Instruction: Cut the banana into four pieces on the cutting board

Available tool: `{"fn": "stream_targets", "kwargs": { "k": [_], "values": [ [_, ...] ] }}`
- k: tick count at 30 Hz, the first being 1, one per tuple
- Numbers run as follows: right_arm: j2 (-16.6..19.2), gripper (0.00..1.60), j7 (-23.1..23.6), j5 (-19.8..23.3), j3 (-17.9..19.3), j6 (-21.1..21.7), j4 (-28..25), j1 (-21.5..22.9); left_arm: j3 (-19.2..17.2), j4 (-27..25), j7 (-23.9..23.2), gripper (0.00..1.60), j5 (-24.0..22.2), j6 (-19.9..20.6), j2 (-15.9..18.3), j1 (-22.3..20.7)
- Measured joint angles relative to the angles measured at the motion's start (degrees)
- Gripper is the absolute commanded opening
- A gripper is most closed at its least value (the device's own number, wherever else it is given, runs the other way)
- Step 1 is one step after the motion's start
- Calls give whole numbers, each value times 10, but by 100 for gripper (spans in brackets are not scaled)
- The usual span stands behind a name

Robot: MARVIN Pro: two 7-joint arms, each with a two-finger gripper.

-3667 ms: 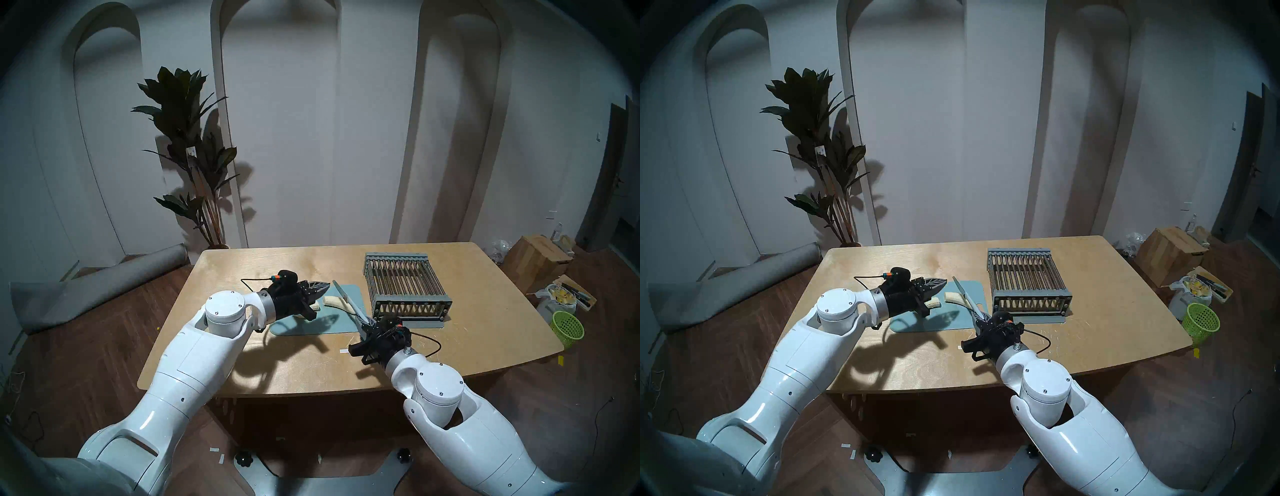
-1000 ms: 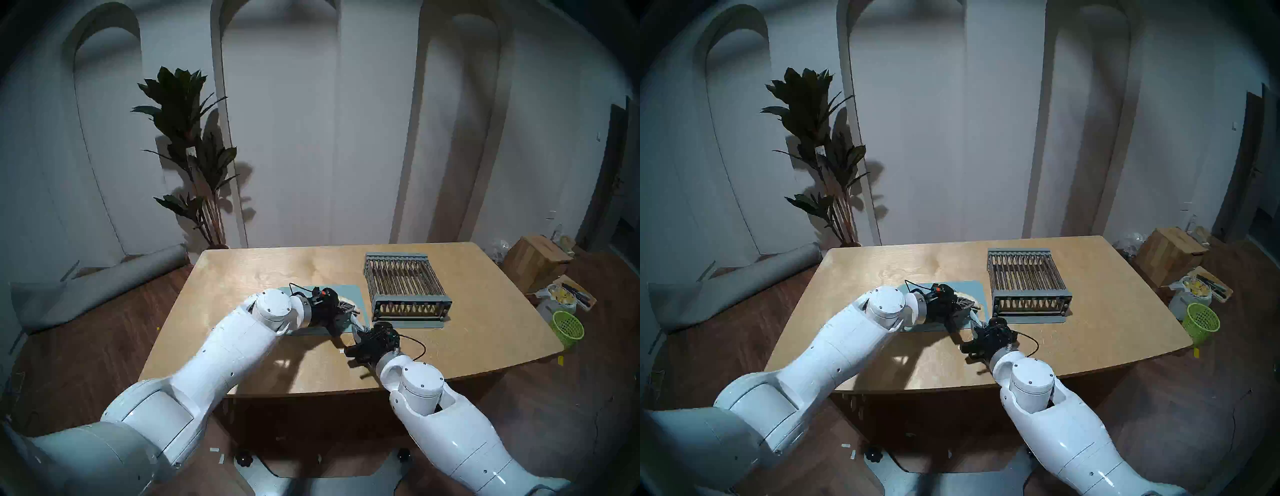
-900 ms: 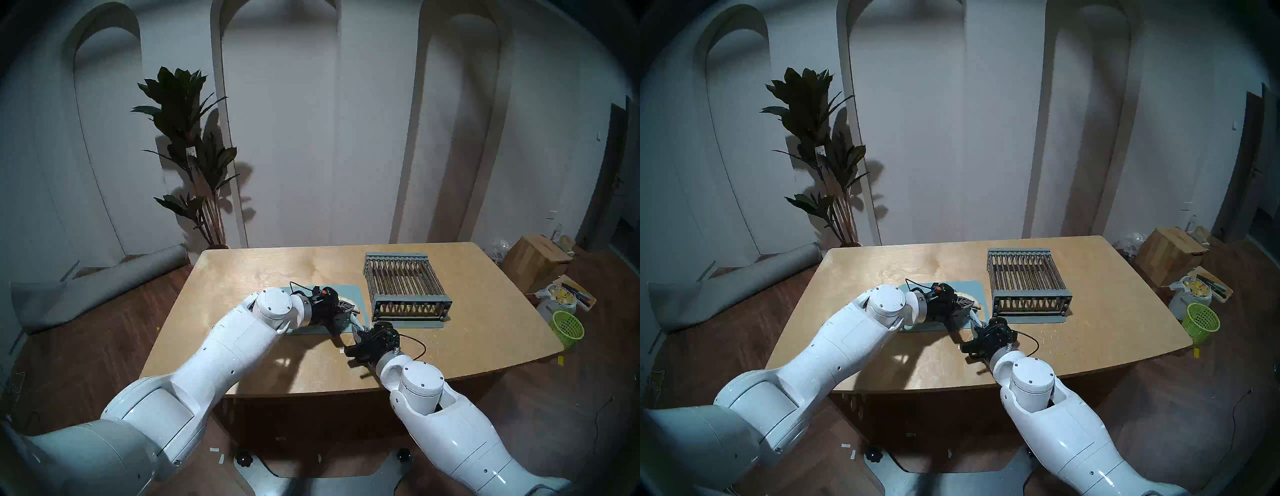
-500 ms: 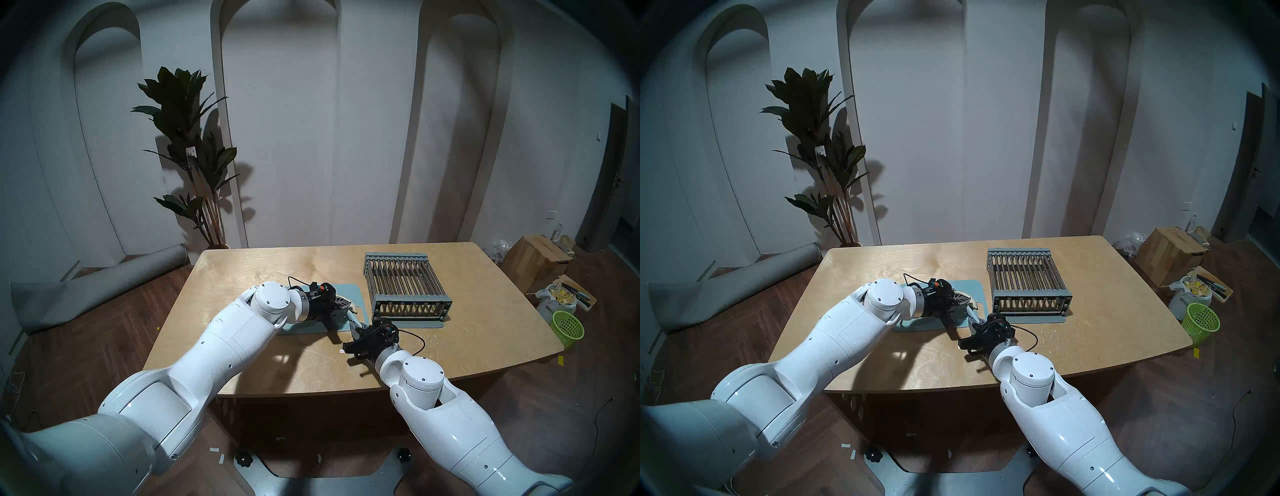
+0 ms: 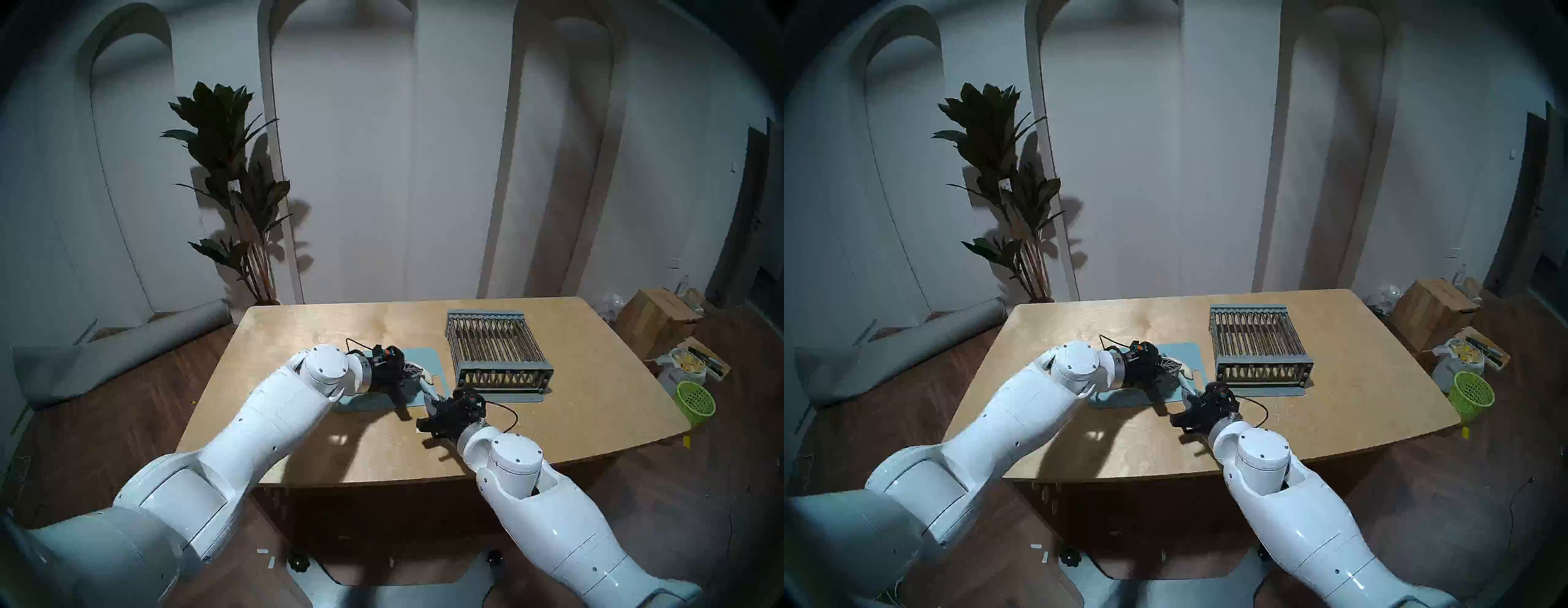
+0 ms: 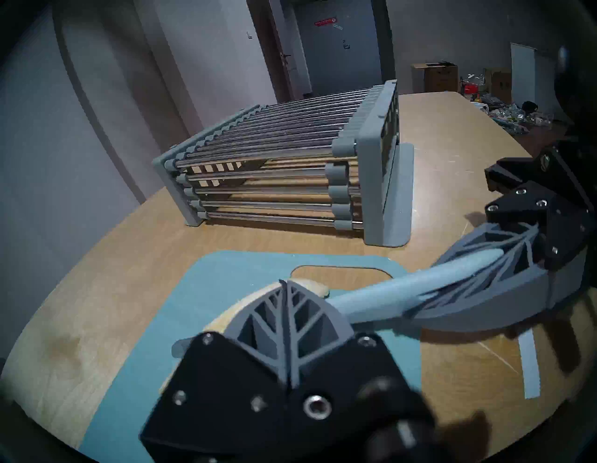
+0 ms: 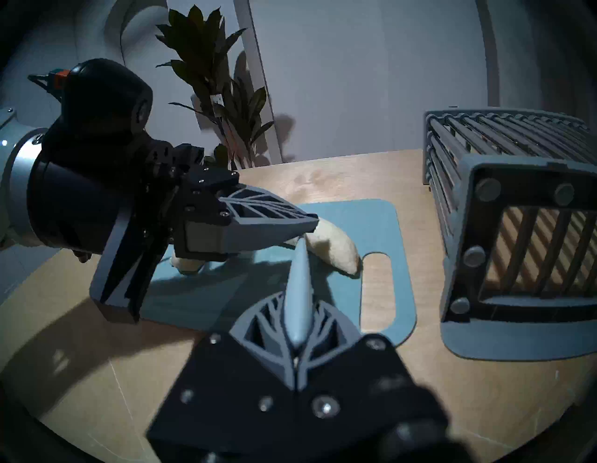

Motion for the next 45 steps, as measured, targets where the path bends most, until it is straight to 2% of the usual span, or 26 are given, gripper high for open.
{"fn": "stream_targets", "kwargs": {
  "k": [10,21,26,31,37,45],
  "values": [
    [-8,0,8,16,2,6,-17,9,-6,4,-3,0,-5,9,24,25],
    [-19,0,17,49,13,28,-31,17,-30,-30,3,0,-33,15,40,55],
    [-19,0,16,53,19,30,-38,17,-60,-44,11,0,-64,16,42,62],
    [-17,0,15,55,28,28,-48,15,-103,-63,17,0,-117,16,36,62],
    [-5,0,2,55,47,19,-79,1,-153,-88,27,0,-182,30,30,81],
    [10,0,-11,44,63,10,-117,-13,-200,-142,26,0,-237,24,26,102]
  ]
}}
